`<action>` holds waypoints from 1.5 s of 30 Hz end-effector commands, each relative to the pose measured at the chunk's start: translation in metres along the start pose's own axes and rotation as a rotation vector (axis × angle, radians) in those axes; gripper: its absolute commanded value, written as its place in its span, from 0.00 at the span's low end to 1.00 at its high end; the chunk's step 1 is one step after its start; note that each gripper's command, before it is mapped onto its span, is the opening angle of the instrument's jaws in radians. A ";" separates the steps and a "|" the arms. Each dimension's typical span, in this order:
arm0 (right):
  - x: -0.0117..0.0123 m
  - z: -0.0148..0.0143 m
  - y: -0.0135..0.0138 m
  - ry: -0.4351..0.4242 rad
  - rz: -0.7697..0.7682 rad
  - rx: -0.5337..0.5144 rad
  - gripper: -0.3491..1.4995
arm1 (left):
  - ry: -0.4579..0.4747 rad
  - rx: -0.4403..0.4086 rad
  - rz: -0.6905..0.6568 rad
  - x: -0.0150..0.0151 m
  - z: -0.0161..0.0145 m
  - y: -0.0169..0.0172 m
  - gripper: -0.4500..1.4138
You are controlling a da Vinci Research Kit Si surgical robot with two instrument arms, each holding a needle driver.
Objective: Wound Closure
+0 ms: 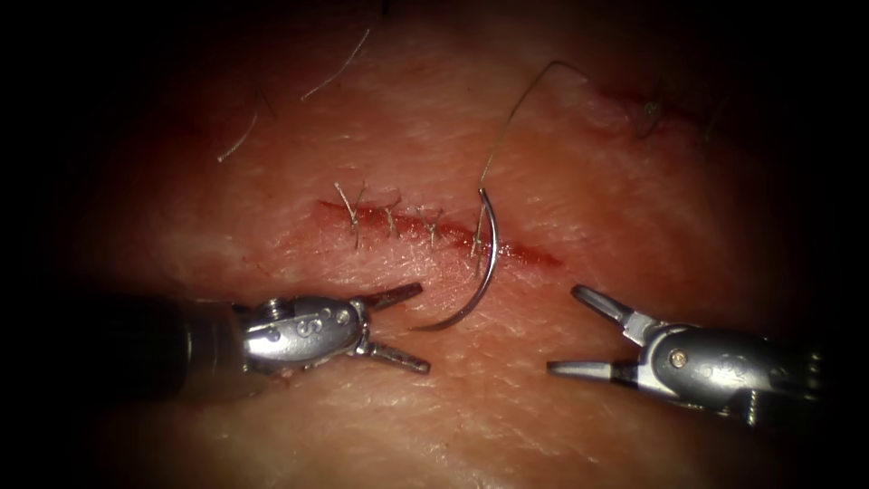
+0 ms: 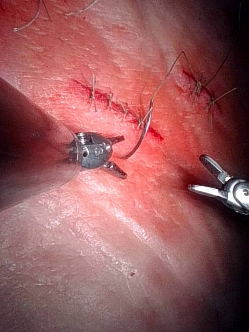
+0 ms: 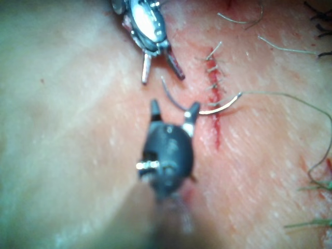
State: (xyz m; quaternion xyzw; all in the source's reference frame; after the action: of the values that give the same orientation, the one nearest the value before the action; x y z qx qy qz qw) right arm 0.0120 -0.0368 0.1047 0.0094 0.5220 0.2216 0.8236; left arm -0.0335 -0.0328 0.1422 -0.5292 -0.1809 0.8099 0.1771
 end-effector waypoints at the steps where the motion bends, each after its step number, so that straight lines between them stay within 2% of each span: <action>1: -0.0004 0.0007 -0.0004 0.001 0.000 0.003 0.67 | 0.000 -0.003 0.001 -0.0004 0.0010 0.0001 0.66; 10: -0.0004 0.0008 -0.0005 0.001 0.000 0.001 0.68 | 0.005 -0.030 0.031 -0.0003 0.0024 0.0003 0.61; 15: -0.0004 0.0010 -0.0007 -0.004 -0.001 0.002 0.69 | 0.006 -0.037 0.041 -0.0004 0.0026 0.0001 0.55; 20: -0.0004 0.0011 -0.0008 -0.004 -0.001 0.001 0.69 | 0.007 -0.043 0.044 -0.0004 0.0028 0.0001 0.39; 23: -0.0003 0.0011 -0.0009 -0.004 -0.001 0.001 0.70 | 0.007 -0.052 0.050 -0.0008 0.0027 0.0000 0.00; 28: -0.0002 0.0010 -0.0010 -0.005 -0.006 0.001 0.70 | -0.022 -0.043 0.055 -0.0012 0.0020 0.0005 0.00; 35: -0.0001 0.0013 -0.0010 -0.007 -0.005 -0.003 0.70 | -0.040 -0.033 0.043 0.0005 0.0015 0.0022 0.00; 38: 0.0003 0.0018 -0.0008 -0.017 0.130 -0.058 0.77 | -0.039 -0.018 0.063 0.0026 0.0008 0.0036 0.00; 45: 0.0015 0.0021 -0.0003 -0.075 0.331 -0.139 0.75 | -0.044 0.015 0.101 0.0045 -0.0003 0.0047 0.00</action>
State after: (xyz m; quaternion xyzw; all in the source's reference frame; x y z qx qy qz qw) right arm 0.0137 -0.0356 0.1039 0.0473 0.4562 0.4011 0.7930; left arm -0.0347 -0.0343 0.1354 -0.5180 -0.1446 0.8324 0.1336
